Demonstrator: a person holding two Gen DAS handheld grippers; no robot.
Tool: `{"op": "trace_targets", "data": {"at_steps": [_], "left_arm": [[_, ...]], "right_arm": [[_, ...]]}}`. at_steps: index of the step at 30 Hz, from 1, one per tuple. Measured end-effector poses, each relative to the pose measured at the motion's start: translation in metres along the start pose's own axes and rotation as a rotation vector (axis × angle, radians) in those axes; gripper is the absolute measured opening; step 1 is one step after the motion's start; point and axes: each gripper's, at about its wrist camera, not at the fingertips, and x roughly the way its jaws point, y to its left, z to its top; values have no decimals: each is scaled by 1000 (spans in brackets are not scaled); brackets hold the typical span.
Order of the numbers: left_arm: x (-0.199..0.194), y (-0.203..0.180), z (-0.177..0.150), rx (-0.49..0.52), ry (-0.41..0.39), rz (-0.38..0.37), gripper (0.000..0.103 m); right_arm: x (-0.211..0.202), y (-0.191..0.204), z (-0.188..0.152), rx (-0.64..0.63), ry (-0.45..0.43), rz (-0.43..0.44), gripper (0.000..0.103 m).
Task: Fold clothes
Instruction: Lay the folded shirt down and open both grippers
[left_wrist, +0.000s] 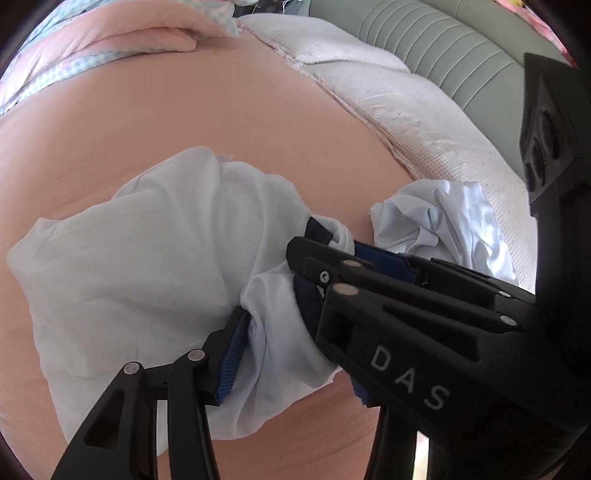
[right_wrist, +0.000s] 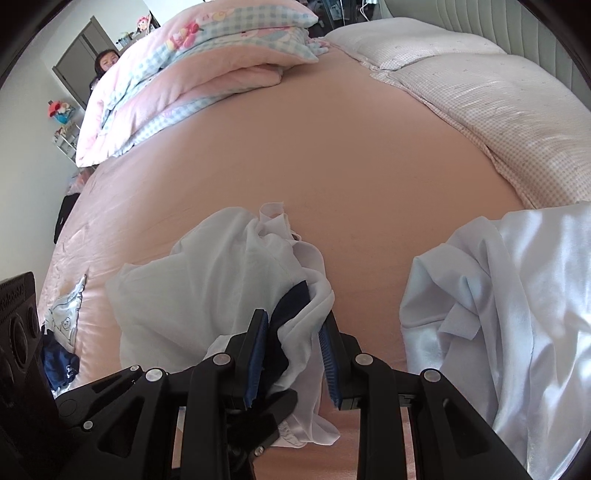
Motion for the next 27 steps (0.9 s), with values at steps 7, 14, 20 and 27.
{"op": "trace_targets", "data": {"at_steps": [7, 14, 20, 27], "left_arm": [[-18, 9, 0, -61, 37, -26, 72], [-46, 37, -7, -150, 27, -68, 76], [-70, 60, -11, -222, 18, -99, 76], [-75, 77, -13, -213, 8, -54, 76]], "right_arm": [[-24, -9, 0, 97, -21, -2, 51], [-58, -12, -8, 163, -55, -4, 70], [-74, -1, -14, 170, -56, -24, 70], [-77, 12, -22, 177, -47, -16, 70]]}}
